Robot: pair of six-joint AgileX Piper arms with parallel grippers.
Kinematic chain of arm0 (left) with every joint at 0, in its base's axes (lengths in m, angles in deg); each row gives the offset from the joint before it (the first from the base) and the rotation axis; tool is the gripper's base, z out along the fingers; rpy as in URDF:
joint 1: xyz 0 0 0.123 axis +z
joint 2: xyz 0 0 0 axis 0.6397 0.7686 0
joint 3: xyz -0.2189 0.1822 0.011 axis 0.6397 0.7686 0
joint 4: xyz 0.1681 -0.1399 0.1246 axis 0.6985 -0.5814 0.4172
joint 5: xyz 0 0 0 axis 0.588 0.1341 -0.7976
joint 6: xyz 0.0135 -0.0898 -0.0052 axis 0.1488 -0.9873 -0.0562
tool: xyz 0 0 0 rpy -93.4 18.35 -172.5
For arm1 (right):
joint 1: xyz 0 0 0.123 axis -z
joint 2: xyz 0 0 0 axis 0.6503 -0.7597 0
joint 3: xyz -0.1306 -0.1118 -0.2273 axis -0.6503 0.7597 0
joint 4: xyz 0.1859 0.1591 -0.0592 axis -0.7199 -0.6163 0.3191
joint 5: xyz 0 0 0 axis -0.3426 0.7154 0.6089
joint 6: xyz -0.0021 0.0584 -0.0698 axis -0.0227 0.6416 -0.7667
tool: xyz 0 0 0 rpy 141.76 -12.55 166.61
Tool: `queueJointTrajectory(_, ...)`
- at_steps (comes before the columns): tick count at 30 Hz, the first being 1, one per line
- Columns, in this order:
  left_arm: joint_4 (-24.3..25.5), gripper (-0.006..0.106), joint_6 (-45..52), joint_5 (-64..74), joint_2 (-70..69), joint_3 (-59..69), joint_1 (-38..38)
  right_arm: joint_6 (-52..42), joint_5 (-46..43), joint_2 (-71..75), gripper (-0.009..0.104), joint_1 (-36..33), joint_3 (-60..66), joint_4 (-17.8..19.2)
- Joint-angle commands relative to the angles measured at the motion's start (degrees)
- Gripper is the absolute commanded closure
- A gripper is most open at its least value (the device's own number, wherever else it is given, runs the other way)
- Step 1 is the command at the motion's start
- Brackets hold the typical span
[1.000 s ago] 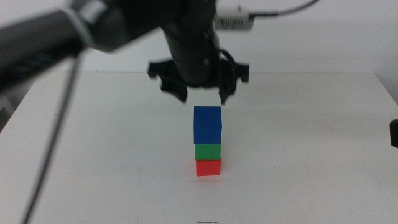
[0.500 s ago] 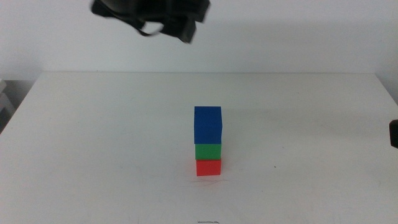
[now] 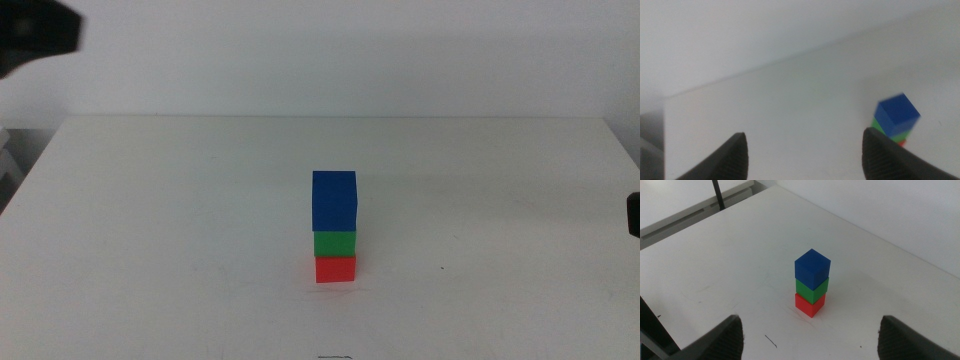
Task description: Stack red cubes first, then green, then blue cubes in a specific spot.
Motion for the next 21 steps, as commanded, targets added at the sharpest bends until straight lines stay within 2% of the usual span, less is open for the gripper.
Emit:
queueJointTrajectory(1,-1.3,0.025,0.5,-7.9,-4.3,2.4,2.5,-0.7,-3.9,0.0,0.015,0.3,-1.5,-0.5)
queueJointTrajectory(7,-1.1,0.026,0.3,-8.4,-10.2,6.6,2.9,-0.7,-3.9,0.0,0.015,0.3,-1.5,-0.5)
queueJointTrajectory(15,-1.1,0.026,0.3,-7.7,-11.2,7.3,2.9,-0.7,-3.9,0.0,0.015,0.3,-1.5,-0.5)
queueJointTrajectory(21,-1.3,0.026,0.3,-23.9,-15.1,15.4,2.9,-0.7,-3.9,0.0,0.015,0.3,-1.5,-0.5)
